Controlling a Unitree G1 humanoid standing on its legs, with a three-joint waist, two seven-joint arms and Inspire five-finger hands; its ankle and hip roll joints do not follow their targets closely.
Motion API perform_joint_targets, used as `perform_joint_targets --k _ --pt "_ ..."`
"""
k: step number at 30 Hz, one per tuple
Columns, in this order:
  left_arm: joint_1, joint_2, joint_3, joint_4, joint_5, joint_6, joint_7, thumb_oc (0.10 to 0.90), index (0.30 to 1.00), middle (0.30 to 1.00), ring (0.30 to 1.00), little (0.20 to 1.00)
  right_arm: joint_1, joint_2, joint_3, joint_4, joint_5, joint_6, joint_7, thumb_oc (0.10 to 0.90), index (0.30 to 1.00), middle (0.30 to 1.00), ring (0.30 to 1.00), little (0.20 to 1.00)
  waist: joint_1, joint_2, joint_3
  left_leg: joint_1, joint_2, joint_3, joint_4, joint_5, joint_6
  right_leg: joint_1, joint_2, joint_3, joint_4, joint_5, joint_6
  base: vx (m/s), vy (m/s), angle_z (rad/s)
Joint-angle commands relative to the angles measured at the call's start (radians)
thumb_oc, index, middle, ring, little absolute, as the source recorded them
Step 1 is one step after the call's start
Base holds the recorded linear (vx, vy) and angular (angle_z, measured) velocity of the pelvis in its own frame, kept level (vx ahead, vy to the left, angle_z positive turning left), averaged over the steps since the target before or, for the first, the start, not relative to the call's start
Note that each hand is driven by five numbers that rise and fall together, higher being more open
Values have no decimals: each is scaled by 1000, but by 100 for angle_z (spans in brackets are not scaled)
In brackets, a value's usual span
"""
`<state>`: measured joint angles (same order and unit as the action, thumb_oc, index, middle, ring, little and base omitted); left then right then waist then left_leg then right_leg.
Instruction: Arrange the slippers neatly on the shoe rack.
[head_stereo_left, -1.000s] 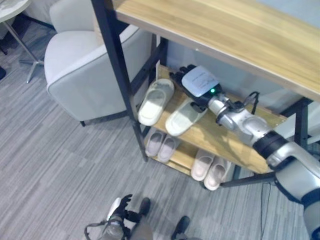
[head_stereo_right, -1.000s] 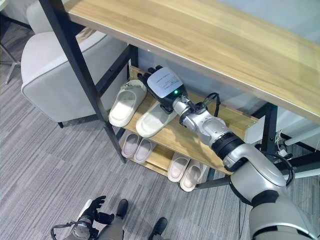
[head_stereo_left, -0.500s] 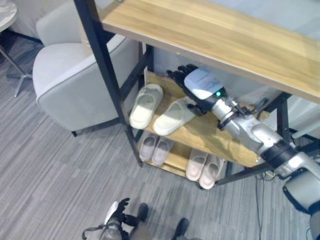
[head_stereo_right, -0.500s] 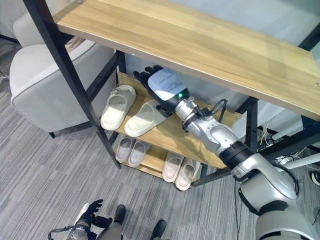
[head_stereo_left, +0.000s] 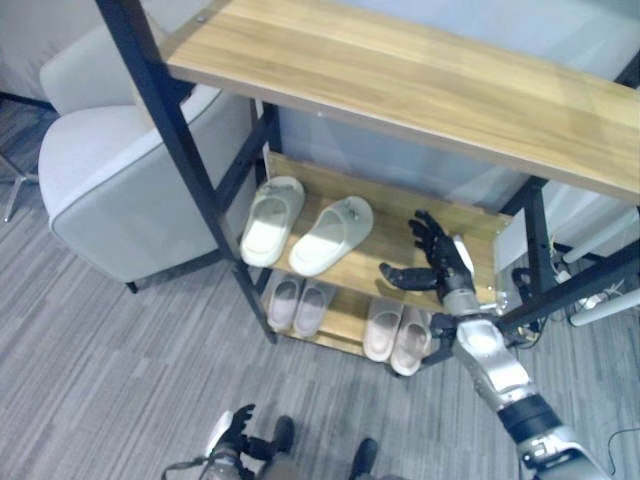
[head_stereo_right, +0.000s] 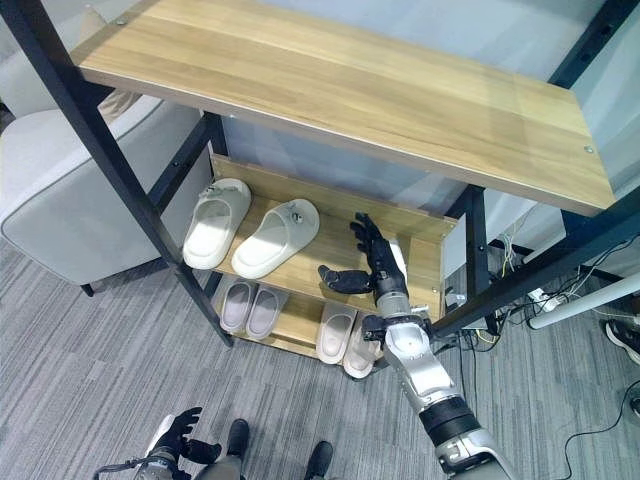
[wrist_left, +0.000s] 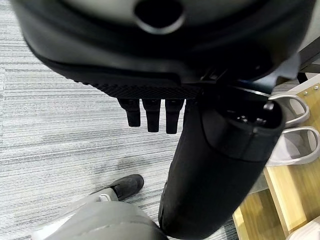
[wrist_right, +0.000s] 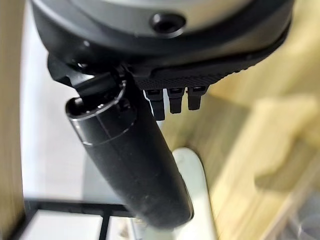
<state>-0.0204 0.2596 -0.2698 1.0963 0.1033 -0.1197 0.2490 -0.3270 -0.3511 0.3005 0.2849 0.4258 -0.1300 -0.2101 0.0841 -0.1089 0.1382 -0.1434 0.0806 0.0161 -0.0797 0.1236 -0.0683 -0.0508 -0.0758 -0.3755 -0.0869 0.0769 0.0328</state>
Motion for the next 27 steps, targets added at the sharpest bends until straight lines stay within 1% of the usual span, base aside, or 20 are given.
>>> perform_joint_targets --k 1,2,3,4,9,12,14,17,23,27 --pt "7 -34 -60 58 18 -10 -7 800 900 900 900 900 -76 26 -40 -11 162 -146 39 800 900 900 900 900 13 1 -59 43 12 51 -8 -130 -24 32 -93 16 0 -59 125 10 10 -9" --pt "8 -33 -62 57 16 -10 -7 800 900 900 900 900 -76 35 -38 1 196 -148 48 800 900 900 900 900 15 0 -57 41 13 50 -8 -129 -24 31 -93 16 0 -59 125 0 0 0" --pt "7 -31 -67 57 12 -10 -9 800 900 900 900 900 -84 51 -35 33 263 -149 61 800 900 900 900 900 21 -4 -52 37 13 48 -8 -128 -25 28 -93 14 0 -58 125 0 0 0" --pt "7 -31 -67 57 12 -9 -9 800 900 900 900 900 -85 51 -35 35 264 -150 63 800 900 900 900 900 21 -4 -52 37 13 48 -8 -128 -25 28 -93 14 0 -58 125 0 0 0" --pt "0 -28 -82 62 1 -10 -11 800 900 900 900 900 -127 102 -24 136 408 -148 86 800 900 900 900 900 42 -14 -39 22 13 40 -8 -122 -27 20 -91 3 1 -58 125 0 0 0" --pt "-7 -26 -88 63 -12 -13 -7 800 900 900 900 900 -160 116 -25 176 450 -149 90 800 900 900 900 900 53 -19 -30 14 12 35 -8 -119 -28 16 -92 -1 2 -58 124 4 2 1" --pt "-11 -23 -92 58 -20 -17 -7 800 900 900 900 900 -198 107 -23 207 445 -144 90 800 900 900 900 900 66 -22 -20 4 12 28 -8 -114 -29 12 -94 -9 4 -58 124 8 3 14" --pt "-14 -20 -95 56 -23 -19 -7 800 900 900 900 900 -232 93 -16 236 428 -138 89 800 900 900 900 900 73 -24 -14 -3 9 22 -8 -111 -30 9 -94 -19 6 -57 124 7 -1 8" --pt "-24 -16 -105 61 -33 -25 -4 800 900 900 900 900 -342 59 27 276 353 -116 78 800 900 900 900 900 92 -34 -1 -20 7 16 -8 -105 -29 -1 -96 -24 9 -54 124 16 2 11" --pt "-40 -9 -111 64 -47 -31 10 800 900 900 900 900 -468 54 80 327 264 -98 61 800 900 900 900 900 108 -40 7 -25 7 14 -8 -103 -27 -8 -99 -22 12 -51 122 25 4 0"
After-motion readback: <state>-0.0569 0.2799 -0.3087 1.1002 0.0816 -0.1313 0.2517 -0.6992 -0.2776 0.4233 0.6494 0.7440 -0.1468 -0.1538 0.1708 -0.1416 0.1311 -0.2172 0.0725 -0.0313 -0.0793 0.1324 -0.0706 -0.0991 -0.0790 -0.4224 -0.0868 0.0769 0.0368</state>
